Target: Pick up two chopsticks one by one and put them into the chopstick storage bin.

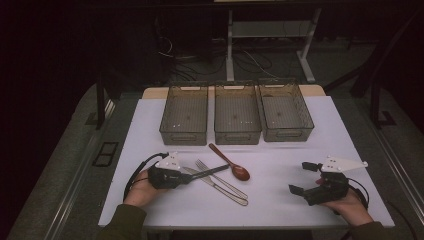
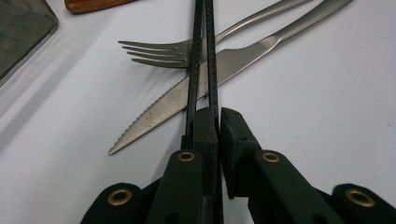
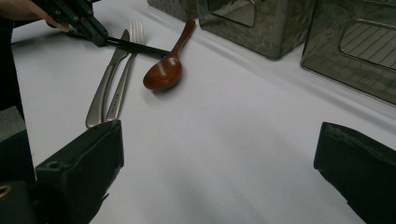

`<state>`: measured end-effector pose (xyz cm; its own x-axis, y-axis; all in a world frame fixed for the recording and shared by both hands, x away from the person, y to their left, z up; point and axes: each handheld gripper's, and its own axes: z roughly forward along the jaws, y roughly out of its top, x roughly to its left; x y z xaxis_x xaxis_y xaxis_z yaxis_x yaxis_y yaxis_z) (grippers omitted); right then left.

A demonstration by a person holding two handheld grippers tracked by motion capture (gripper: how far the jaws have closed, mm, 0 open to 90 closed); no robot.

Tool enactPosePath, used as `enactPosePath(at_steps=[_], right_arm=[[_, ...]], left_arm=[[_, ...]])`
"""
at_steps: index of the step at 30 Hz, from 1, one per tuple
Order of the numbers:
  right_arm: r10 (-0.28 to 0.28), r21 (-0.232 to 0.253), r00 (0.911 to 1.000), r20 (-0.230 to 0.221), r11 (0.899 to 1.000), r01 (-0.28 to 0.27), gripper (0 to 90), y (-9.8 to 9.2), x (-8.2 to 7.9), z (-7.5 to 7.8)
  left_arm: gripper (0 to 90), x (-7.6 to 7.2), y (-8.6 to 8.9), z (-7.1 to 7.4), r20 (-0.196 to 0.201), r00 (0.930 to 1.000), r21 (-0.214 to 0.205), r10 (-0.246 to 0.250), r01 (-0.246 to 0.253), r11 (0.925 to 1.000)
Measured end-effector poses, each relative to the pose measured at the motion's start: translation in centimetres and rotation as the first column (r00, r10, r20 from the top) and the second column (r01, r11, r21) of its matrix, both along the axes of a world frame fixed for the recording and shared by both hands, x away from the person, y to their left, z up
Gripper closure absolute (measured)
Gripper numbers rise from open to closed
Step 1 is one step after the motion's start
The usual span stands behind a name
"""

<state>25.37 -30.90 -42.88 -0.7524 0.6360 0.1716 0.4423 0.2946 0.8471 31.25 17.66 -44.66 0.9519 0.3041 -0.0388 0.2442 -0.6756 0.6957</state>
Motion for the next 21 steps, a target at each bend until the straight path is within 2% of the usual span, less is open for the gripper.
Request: enactPosePath(at_steps=[14, 17, 21], right_arm=[[0.001, 0.0, 1.0, 0.0, 1.0, -0.001, 1.0, -0.01, -0.01, 0.0], [0.001, 0.0, 1.0, 0.0, 1.0, -0.001, 1.0, -0.01, -0.01, 0.0], [-0.001, 0.0, 1.0, 0.0, 1.0, 0.001, 1.1, -0.03, -0.02, 0.01]], left_arm=[[85.1, -0.05, 0.0, 0.05, -0.002, 1.0, 0.002, -0.007, 0.007, 1.0], [85.1, -0.09, -0.05, 0.07, -0.009, 0.9998, -0.001, -0.015, 0.015, 0.9999], [85.2, -0.18, 0.01, 0.43, 0.003, 0.9998, -0.021, -0.019, 0.019, 0.9996]])
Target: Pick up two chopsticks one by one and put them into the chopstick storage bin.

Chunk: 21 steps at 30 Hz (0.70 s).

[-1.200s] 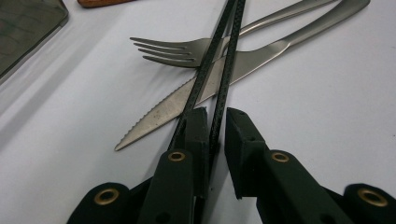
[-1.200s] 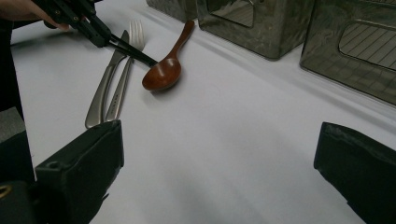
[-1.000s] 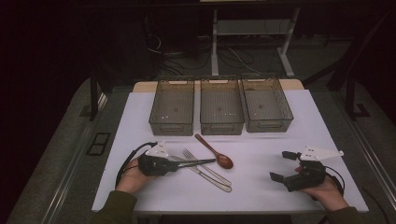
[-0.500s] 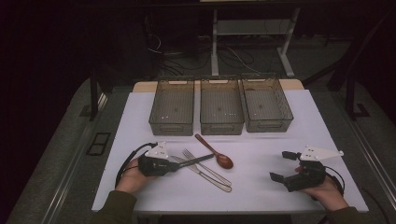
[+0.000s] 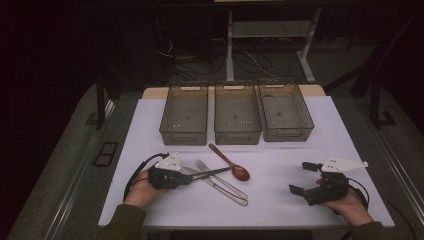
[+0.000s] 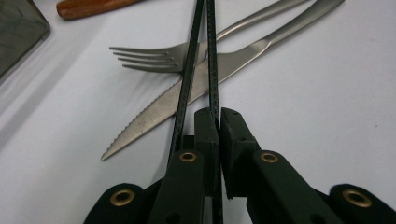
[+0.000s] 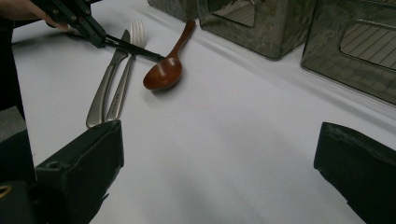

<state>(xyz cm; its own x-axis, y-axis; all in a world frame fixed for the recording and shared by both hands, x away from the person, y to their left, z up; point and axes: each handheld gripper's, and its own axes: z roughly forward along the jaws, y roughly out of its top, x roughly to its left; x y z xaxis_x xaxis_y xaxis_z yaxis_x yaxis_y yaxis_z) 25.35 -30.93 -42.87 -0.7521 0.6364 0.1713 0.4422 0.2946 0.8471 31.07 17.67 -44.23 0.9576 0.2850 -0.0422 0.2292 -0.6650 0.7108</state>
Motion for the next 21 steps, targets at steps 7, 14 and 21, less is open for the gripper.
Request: enactPosePath(at_steps=[7, 14, 21], right_arm=[[0.0, -0.001, 1.0, 0.002, 1.0, 0.0, 1.1, -0.1, 0.0, 0.0], [-0.002, -0.006, 1.0, 0.003, 1.0, 0.002, 1.1, -0.1, 0.1, -0.1], [-0.005, -0.011, 1.0, 0.0, 1.0, 0.005, 1.1, 0.0, 0.2, -0.3]], left_arm=[[85.2, -0.3, 0.3, 0.8, 0.006, 0.9999, -0.035, 0.012, -0.012, 0.9993], [85.3, -0.5, 0.2, 1.6, 0.016, 0.9984, -0.047, 0.055, -0.054, 0.9974], [85.3, -0.7, 0.2, 2.5, 0.011, 0.9944, -0.066, 0.105, -0.104, 0.9923]])
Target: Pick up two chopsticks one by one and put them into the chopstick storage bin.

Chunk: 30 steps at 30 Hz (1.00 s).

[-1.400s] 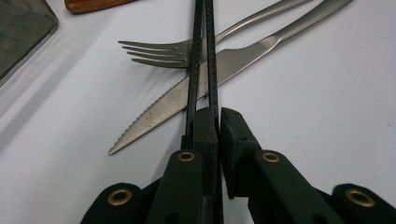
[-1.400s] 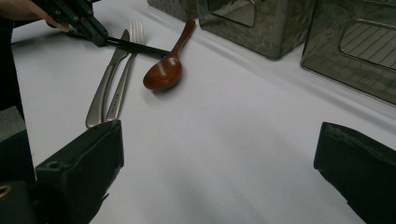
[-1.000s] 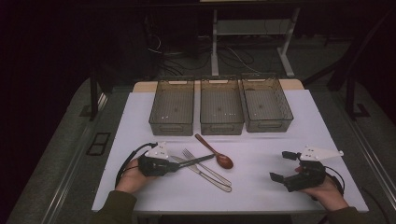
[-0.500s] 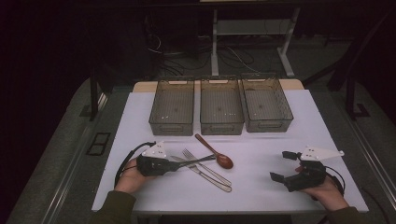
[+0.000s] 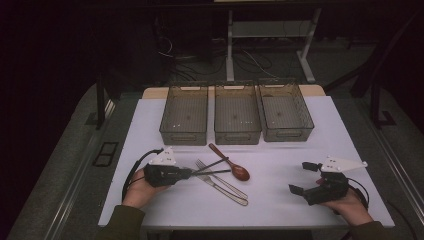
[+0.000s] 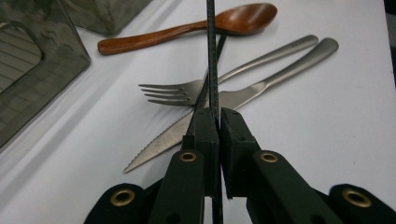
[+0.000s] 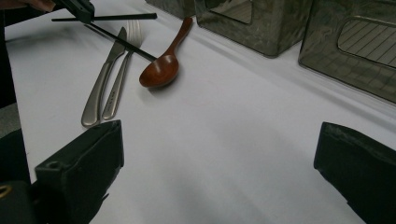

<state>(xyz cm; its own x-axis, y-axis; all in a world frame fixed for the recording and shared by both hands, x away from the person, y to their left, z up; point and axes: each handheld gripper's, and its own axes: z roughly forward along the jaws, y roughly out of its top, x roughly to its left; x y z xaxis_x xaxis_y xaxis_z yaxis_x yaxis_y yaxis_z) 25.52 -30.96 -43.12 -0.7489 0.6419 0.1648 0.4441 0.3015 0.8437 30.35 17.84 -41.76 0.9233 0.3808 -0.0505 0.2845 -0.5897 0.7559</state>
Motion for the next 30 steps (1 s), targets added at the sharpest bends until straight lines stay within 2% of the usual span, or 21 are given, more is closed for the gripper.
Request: enactPosePath(at_steps=[6, 14, 15, 17, 18, 21, 23, 30], right_arm=[[-0.006, -0.008, 1.0, -0.002, 1.0, 0.006, 1.1, 0.1, 0.2, -0.3], [-0.006, -0.012, 1.0, -0.006, 1.0, 0.006, 1.1, 0.2, 0.2, -0.4], [-0.006, -0.011, 1.0, -0.006, 1.0, 0.006, 1.0, 0.2, 0.2, -0.4], [-0.005, -0.01, 1.0, -0.005, 1.0, 0.005, 1.0, 0.2, 0.2, -0.4], [-0.006, -0.009, 1.0, -0.006, 1.0, 0.006, 1.0, 0.2, 0.2, -0.4], [-0.006, -0.007, 1.0, -0.004, 1.0, 0.006, 1.0, 0.2, 0.2, -0.3], [-0.005, -0.006, 1.0, -0.002, 1.0, 0.005, 1.1, 0.2, 0.2, -0.3], [-0.003, -0.006, 1.0, 0.001, 1.0, 0.003, 1.1, 0.2, 0.2, -0.3]], left_arm=[[85.2, 0.0, -0.3, 0.8, -0.035, 0.9985, -0.03, 0.042, -0.043, 0.9986], [85.2, 0.2, -0.4, 1.3, -0.056, 0.9954, -0.061, 0.078, -0.081, 0.9949], [85.2, 0.3, -0.4, 1.3, -0.067, 0.9928, -0.063, 0.099, -0.103, 0.9927], [85.2, 0.4, -0.4, 1.4, -0.07, 0.992, -0.063, 0.105, -0.11, 0.9919], [85.2, 0.5, -0.4, 1.5, -0.077, 0.9888, -0.065, 0.128, -0.133, 0.989], [85.2, 0.6, -0.4, 1.6, -0.078, 0.9865, -0.074, 0.144, -0.15, 0.9859], [85.2, 0.7, -0.5, 1.9, -0.08, 0.9815, -0.082, 0.174, -0.18, 0.9802], [85.2, 1.1, -0.5, 2.7, -0.07, 0.9765, -0.095, 0.204, -0.21, 0.9732]])
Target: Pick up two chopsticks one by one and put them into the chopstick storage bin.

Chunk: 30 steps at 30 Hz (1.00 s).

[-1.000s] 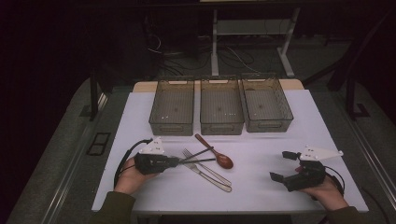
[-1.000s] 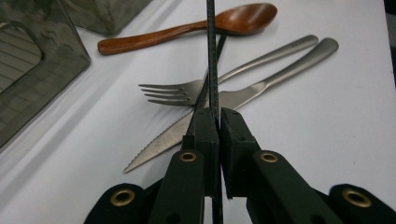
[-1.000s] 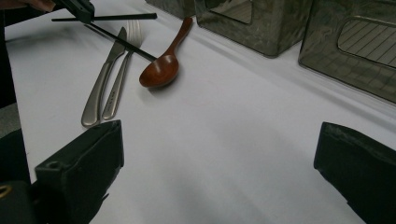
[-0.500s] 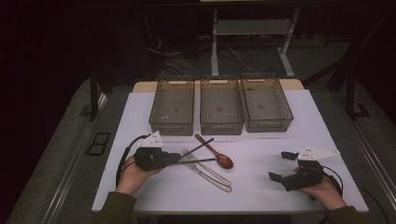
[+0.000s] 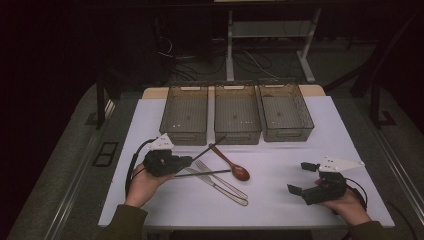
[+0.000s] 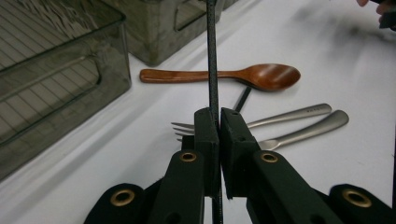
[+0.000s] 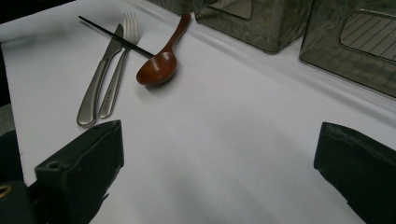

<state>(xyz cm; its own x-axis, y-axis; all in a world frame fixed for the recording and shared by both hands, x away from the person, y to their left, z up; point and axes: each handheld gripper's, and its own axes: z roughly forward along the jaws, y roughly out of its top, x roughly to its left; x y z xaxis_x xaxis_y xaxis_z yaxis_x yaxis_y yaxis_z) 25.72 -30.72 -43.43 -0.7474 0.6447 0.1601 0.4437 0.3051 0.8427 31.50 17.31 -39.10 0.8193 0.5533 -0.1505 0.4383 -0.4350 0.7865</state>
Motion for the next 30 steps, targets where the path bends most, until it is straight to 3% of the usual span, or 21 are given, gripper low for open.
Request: enactPosePath(at_steps=[13, 30], right_arm=[[-0.001, 0.0, 1.0, 0.0, 1.0, 0.001, 1.0, 0.0, 0.0, 0.0], [-0.003, 0.006, 1.0, -0.003, 1.0, 0.003, 1.1, 0.0, -0.1, 0.1]], left_arm=[[85.2, 1.4, 0.1, 0.8, 0.013, 0.9971, -0.002, 0.075, -0.075, 0.9972], [85.2, 3.7, -0.1, 1.3, 0.032, 0.9933, 0.009, 0.111, -0.112, 0.9937]])
